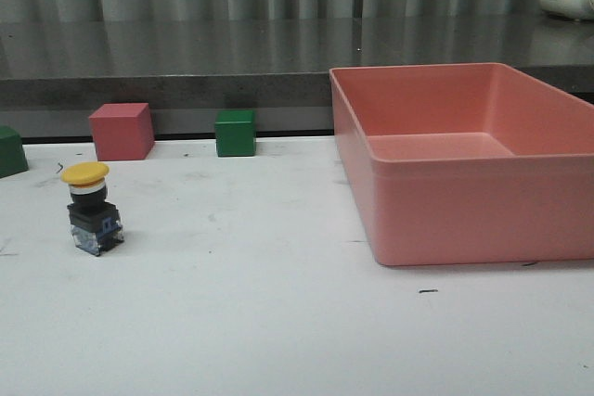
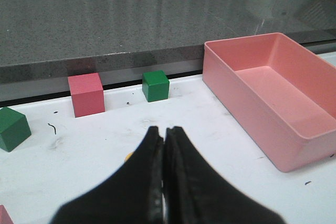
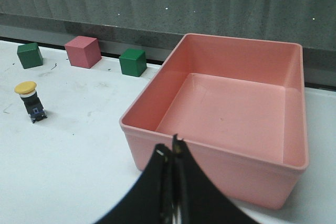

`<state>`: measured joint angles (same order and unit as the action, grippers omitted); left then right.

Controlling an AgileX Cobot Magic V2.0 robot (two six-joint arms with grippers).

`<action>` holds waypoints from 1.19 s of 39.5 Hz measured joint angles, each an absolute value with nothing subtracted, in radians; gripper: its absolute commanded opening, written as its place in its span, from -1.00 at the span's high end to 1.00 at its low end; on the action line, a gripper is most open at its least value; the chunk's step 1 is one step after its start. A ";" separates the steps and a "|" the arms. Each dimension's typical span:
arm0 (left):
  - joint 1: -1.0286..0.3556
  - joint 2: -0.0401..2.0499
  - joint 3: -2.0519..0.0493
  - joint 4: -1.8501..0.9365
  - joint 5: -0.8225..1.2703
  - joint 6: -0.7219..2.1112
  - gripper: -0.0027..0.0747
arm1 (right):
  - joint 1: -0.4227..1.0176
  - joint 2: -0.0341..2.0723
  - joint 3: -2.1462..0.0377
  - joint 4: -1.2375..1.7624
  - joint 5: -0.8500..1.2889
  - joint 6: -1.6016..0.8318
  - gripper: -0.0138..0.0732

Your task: Place and stand button with both arms

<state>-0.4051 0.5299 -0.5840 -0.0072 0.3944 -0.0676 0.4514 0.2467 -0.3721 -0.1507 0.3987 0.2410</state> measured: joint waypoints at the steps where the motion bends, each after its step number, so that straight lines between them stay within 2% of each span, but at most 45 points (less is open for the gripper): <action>1: -0.405 0.530 -0.584 -0.007 0.394 -0.068 0.98 | 0.451 0.247 -0.372 -0.151 0.399 0.241 0.83; 15: -0.392 0.458 -0.521 0.000 0.373 -0.069 0.98 | 0.451 0.247 -0.372 -0.151 0.399 0.241 0.83; 31: -0.095 0.014 -0.195 0.000 0.367 -0.069 0.98 | 0.451 0.247 -0.372 -0.151 0.399 0.241 0.83; 39: 0.004 -0.005 -0.081 0.000 0.341 -0.069 0.98 | 0.451 0.247 -0.372 -0.151 0.397 0.241 0.83; 47: 0.013 -0.005 0.002 0.000 0.227 -0.069 0.98 | 0.451 0.247 -0.372 -0.151 0.397 0.241 0.83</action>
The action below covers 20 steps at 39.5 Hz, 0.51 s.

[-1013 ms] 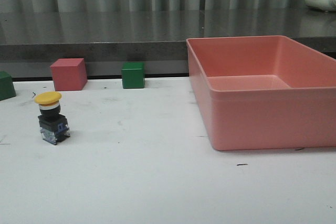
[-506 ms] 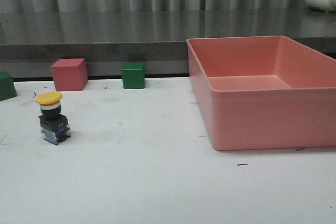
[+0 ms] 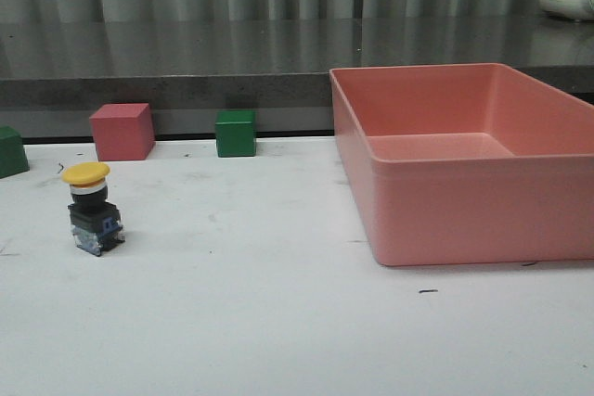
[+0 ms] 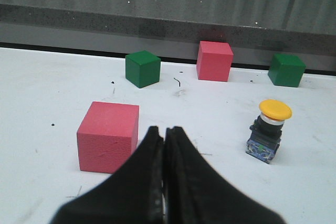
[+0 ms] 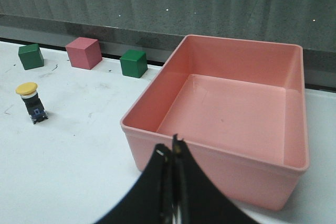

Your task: Place and stand button with both arms

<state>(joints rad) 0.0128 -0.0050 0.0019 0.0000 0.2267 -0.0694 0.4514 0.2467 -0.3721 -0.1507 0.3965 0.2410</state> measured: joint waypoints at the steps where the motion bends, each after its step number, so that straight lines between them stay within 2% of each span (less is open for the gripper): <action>1: 0.013 -0.005 0.002 0.000 0.210 -0.069 0.98 | 0.451 0.247 -0.372 -0.151 0.397 0.241 0.83; 7: 0.013 -0.005 0.002 0.000 0.140 -0.069 0.98 | 0.451 0.247 -0.372 -0.151 0.396 0.241 0.83; 20: 0.013 -0.005 0.002 0.000 0.133 -0.069 0.98 | 0.451 0.247 -0.372 -0.151 0.396 0.241 0.83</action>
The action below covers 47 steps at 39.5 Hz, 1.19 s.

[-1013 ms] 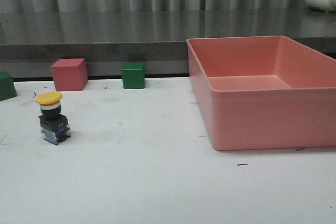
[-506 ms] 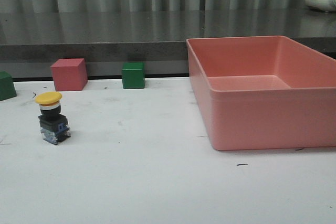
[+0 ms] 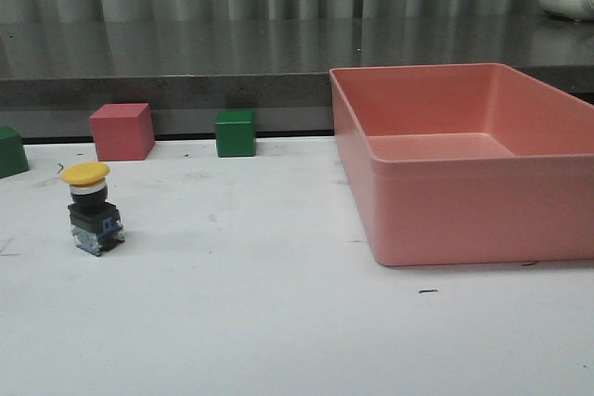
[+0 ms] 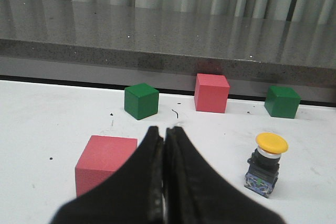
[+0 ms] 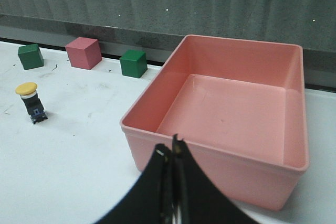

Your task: Place and stand button with both arms

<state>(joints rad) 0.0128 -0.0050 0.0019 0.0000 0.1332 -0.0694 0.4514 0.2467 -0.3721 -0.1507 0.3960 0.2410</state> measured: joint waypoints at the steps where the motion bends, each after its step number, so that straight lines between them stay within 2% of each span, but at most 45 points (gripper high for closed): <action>1: 0.013 -0.005 0.002 0.000 0.133 -0.069 0.98 | 0.451 0.247 -0.372 -0.151 0.396 0.241 0.83; 16: 0.013 -0.005 0.002 0.000 0.133 -0.071 0.98 | 0.451 0.247 -0.372 -0.151 0.388 0.241 0.83; 26: 0.013 -0.005 0.002 0.000 0.133 -0.071 0.98 | 0.437 0.247 -0.325 -0.153 0.278 0.187 0.83; 34: 0.013 -0.005 0.002 0.000 0.133 -0.071 0.98 | 0.311 0.190 -0.161 -0.012 0.149 0.050 0.83; 47: 0.013 -0.005 0.002 0.000 0.133 -0.071 0.98 | 0.088 -0.007 0.009 0.060 0.161 0.037 0.83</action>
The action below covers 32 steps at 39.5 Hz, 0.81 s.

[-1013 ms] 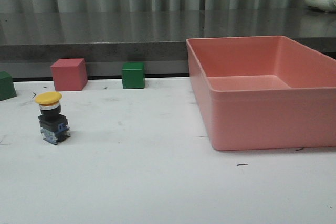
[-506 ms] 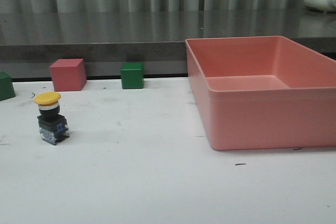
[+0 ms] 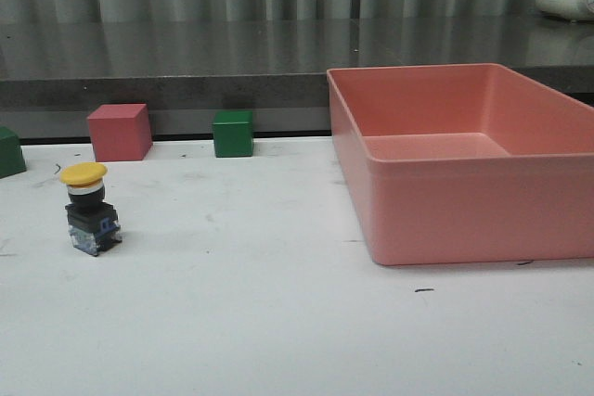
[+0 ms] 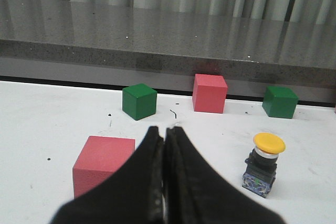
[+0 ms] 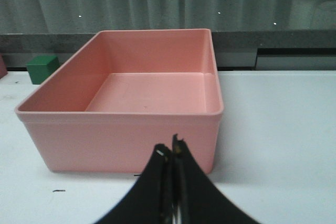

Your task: Place and stand button with both arms

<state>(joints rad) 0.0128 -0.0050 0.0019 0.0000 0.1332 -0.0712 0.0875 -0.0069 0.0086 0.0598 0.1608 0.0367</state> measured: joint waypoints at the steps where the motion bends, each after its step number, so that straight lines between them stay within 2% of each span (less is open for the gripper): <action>1: 0.013 -0.005 0.002 0.000 0.133 -0.071 0.98 | 0.080 -0.009 0.015 0.062 0.161 0.037 0.83; 32: 0.013 -0.005 0.002 0.000 0.133 -0.071 0.98 | 0.069 -0.009 0.027 0.067 0.171 0.035 0.83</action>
